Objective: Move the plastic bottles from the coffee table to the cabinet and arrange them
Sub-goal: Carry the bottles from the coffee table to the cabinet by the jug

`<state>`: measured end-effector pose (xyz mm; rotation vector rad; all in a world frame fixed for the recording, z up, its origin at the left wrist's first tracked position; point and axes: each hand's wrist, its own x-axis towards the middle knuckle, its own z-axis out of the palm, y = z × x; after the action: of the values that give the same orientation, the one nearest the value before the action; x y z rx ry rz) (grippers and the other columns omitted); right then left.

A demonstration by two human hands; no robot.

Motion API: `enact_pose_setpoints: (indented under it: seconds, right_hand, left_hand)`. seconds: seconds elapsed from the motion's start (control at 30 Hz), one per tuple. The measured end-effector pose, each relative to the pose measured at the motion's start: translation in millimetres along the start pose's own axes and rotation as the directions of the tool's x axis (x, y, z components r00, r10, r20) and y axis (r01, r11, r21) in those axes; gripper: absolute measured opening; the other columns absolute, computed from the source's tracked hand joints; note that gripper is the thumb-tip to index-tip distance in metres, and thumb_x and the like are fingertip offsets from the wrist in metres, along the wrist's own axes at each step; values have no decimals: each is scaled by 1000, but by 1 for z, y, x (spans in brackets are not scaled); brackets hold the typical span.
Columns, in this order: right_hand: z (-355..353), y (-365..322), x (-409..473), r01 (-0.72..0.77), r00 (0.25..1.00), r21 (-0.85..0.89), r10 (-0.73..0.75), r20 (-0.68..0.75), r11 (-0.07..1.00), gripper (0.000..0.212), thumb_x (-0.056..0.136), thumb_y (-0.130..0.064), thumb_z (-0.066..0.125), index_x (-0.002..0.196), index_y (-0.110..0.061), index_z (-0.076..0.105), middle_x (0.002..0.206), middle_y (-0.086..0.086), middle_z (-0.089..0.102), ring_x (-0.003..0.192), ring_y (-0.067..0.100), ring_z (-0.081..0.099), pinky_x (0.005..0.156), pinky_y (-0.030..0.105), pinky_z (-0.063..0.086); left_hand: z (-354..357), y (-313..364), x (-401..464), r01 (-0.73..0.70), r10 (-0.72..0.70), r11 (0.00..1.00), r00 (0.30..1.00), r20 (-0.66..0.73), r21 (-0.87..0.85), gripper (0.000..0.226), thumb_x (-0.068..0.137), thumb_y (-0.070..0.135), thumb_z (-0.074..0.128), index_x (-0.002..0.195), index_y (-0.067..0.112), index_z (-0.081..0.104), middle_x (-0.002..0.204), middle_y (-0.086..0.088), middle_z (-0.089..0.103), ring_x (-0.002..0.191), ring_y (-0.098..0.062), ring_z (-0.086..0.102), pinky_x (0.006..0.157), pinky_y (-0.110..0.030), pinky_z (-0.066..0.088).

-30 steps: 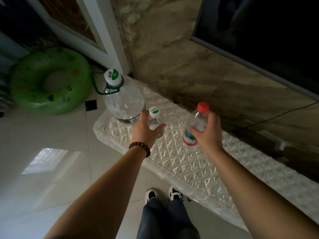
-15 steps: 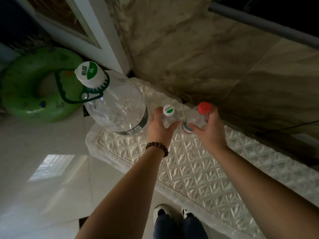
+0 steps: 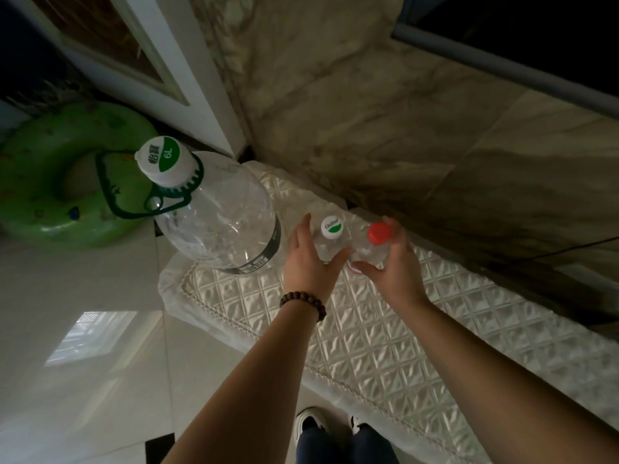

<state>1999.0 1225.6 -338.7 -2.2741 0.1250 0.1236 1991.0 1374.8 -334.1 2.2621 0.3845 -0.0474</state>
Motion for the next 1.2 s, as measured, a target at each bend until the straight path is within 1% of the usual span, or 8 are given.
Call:
enact_pose_setpoints:
  seconds: [0.13, 0.3, 0.43, 0.57, 0.8, 0.9, 1.07, 1.2]
  right_hand:
    - [-21, -17, -12, 22, 998, -11, -21, 53, 1000, 101, 69, -39, 79, 148, -18, 19, 149, 8, 34, 135, 22, 36, 100, 28, 36]
    - [-60, -64, -36, 111, 992, -176, -100, 72, 978, 80, 88, -49, 55, 150, -21, 13, 158, 6, 17, 146, 21, 13, 114, 40, 27]
    - [-94, -105, -64, 197, 978, -282, -167, 125, 939, 72, 91, -54, 41, 150, -22, 14, 159, 5, 11, 147, 20, 3, 116, 33, 5]
    - [-118, -137, -97, 277, 959, -331, -240, 147, 902, 67, 93, -54, 35, 149, -20, 20, 159, 7, 12, 147, 22, 3, 119, 42, 5]
    - [-126, -174, -142, 419, 905, -355, -349, 245, 836, 62, 93, -49, 44, 146, -18, 30, 158, 7, 15, 147, 23, 5, 118, 41, 3]
    - [-117, -189, -156, 495, 862, -333, -404, 307, 802, 61, 93, -46, 47, 144, -16, 35, 157, 8, 19, 146, 24, 8, 119, 46, 12]
    - [-101, -211, -177, 605, 769, -273, -460, 444, 748, 60, 94, -44, 46, 145, -17, 31, 159, 6, 13, 147, 23, 5, 118, 46, 13]
    - [-84, -224, -195, 707, 665, -197, -545, 511, 679, 57, 94, -41, 47, 143, -14, 37, 157, 10, 18, 146, 24, 9, 117, 49, 16]
  left_hand:
    - [-22, 14, -10, -86, 88, 992, 996, -16, 94, 88, 80, 57, 59, 147, 14, 22, 152, -5, 30, 143, -22, 19, 114, -44, 27]
    - [-67, 47, -38, -141, 154, 952, 988, -29, 271, 78, 89, 63, 35, 149, 18, 16, 156, -3, 20, 146, -19, 5, 118, -42, 12]
    - [-111, 74, -75, -101, 120, 930, 992, -33, 353, 71, 92, 62, 27, 150, 24, 11, 158, 2, 11, 146, -16, -4, 119, -42, 4]
    - [-153, 88, -118, -53, 78, 920, 996, -50, 389, 70, 91, 62, 22, 150, 28, 6, 159, 4, 5, 145, -15, -10, 118, -42, -2]
    - [-198, 88, -182, 137, -65, 916, 978, -196, 378, 73, 90, 63, 25, 150, 28, 4, 159, 4, 4, 145, -17, -10, 118, -44, -4]
    - [-212, 86, -207, 239, -148, 908, 951, -270, 344, 72, 91, 62, 26, 150, 29, 2, 159, 5, 0, 144, -16, -14, 118, -44, -4]
    - [-229, 73, -254, 420, -299, 868, 868, -397, 266, 72, 90, 64, 21, 150, 31, -1, 158, 6, -5, 143, -15, -18, 117, -46, -6]
    - [-234, 60, -297, 577, -433, 797, 753, -495, 180, 71, 90, 64, 19, 149, 33, -4, 158, 6, -7, 143, -15, -18, 117, -45, -7]
